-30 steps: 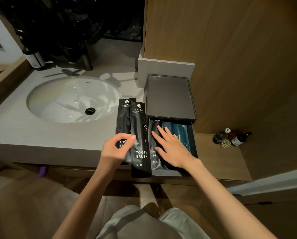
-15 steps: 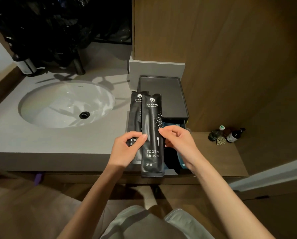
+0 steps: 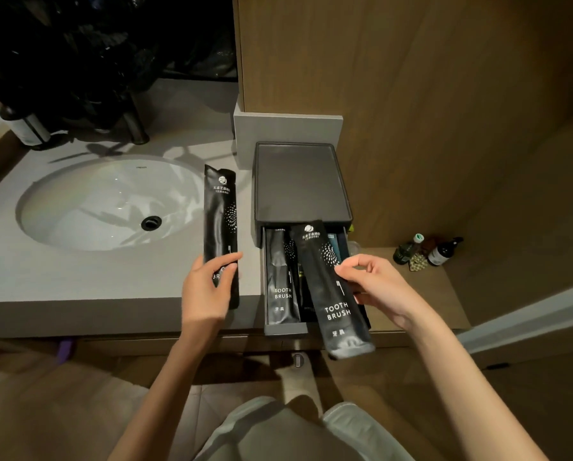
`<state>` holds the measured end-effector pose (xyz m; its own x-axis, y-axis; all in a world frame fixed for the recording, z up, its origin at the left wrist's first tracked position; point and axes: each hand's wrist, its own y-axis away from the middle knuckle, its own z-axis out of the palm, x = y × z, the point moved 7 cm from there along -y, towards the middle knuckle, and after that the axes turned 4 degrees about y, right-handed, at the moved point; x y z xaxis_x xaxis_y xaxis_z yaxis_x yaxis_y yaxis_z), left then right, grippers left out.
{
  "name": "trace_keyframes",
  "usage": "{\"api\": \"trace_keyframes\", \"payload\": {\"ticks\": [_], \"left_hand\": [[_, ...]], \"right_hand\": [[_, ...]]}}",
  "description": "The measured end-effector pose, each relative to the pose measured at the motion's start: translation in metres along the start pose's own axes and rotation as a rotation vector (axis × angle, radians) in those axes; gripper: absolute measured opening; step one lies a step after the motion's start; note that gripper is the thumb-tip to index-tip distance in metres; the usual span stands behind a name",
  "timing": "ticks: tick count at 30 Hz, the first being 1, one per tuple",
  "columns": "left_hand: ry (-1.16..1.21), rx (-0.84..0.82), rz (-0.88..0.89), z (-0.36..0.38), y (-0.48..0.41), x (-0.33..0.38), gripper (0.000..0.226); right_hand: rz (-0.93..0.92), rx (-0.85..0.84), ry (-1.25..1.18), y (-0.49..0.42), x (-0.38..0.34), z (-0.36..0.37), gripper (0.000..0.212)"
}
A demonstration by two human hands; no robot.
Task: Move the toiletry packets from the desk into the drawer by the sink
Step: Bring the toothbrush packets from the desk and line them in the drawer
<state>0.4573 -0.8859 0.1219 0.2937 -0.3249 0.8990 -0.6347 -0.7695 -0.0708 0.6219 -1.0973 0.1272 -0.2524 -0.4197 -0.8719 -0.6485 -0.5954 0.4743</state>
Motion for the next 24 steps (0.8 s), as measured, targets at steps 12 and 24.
{"api": "trace_keyframes", "payload": {"ticks": [12,24], "left_hand": [[-0.001,-0.183,-0.245,0.051,0.017,-0.033,0.044],[0.057,-0.164,-0.24,0.055,0.012,-0.045,0.033]], "right_hand": [[0.065,0.267,0.077,-0.044,0.03,0.01,0.005],[0.011,0.365,0.087,-0.083,0.04,0.022,0.007]]}}
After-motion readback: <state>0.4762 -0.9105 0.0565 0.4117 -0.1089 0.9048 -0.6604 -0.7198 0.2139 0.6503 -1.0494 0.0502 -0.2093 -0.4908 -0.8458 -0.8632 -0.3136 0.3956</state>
